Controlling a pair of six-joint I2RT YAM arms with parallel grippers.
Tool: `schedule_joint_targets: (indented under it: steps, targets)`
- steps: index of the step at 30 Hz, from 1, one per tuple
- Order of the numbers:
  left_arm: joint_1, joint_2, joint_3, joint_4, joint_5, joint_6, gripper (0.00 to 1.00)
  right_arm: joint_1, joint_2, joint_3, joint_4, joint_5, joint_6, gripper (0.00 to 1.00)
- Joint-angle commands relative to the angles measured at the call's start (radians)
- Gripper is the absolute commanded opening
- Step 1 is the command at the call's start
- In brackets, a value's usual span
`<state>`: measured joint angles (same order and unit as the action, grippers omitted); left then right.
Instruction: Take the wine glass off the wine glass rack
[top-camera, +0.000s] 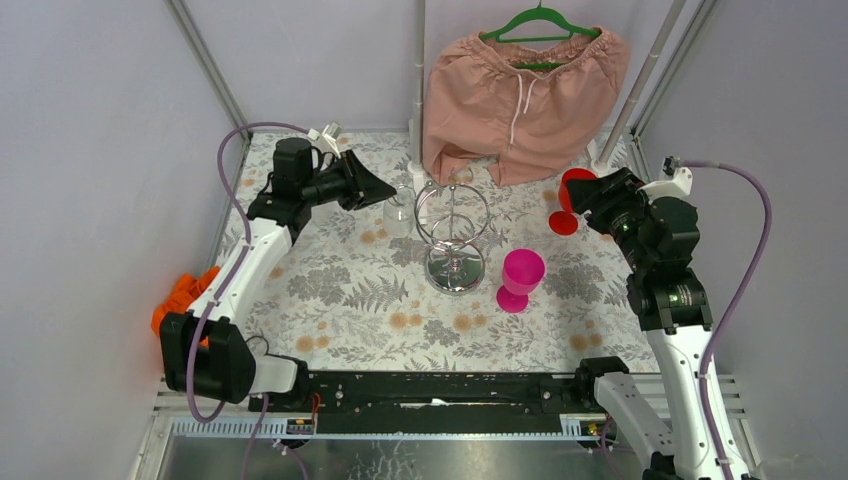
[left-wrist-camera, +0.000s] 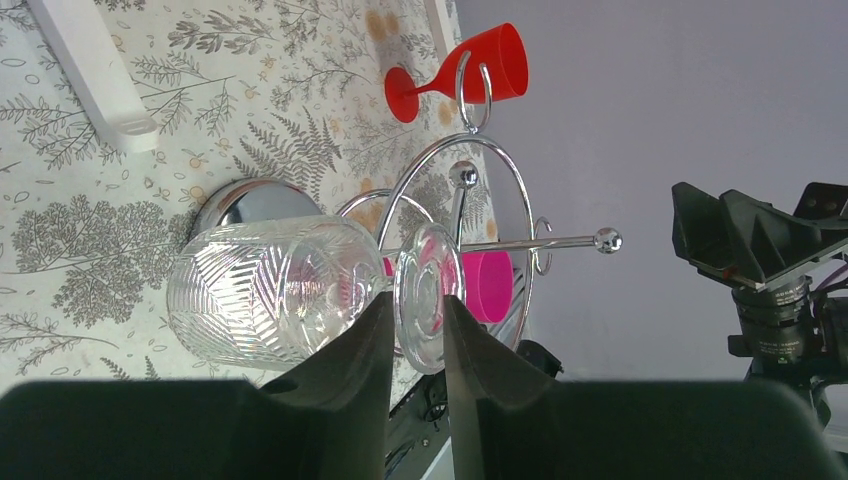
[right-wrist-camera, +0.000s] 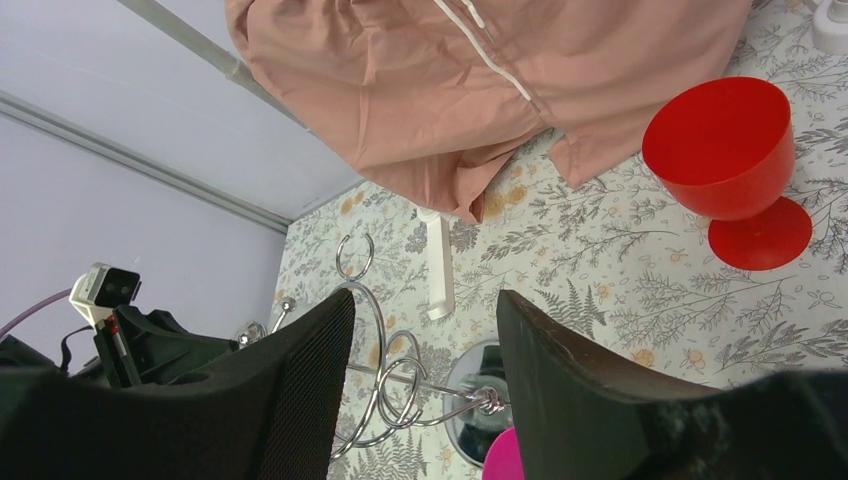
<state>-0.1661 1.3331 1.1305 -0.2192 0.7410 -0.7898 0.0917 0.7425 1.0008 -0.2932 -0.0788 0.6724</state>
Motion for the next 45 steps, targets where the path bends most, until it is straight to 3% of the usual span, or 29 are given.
schedule_joint_targets:
  steps: [1, 10, 26, 45]
  targets:
    - [0.010, 0.023, -0.017, 0.102, 0.046, -0.013, 0.31, 0.000, 0.001, 0.002, 0.054, -0.027, 0.007, 0.62]
    - [0.010, 0.049, -0.012, 0.123, 0.058, -0.024, 0.29, 0.000, 0.007, 0.007, 0.055, -0.021, 0.007, 0.62]
    - [0.010, 0.065, 0.013, 0.132, 0.059, -0.056, 0.05, -0.001, 0.004, -0.016, 0.065, -0.022, 0.009, 0.62]
    - [0.039, 0.105, -0.113, 0.448, 0.199, -0.329, 0.00, -0.001, 0.002, -0.036, 0.071, -0.019, 0.013, 0.62]
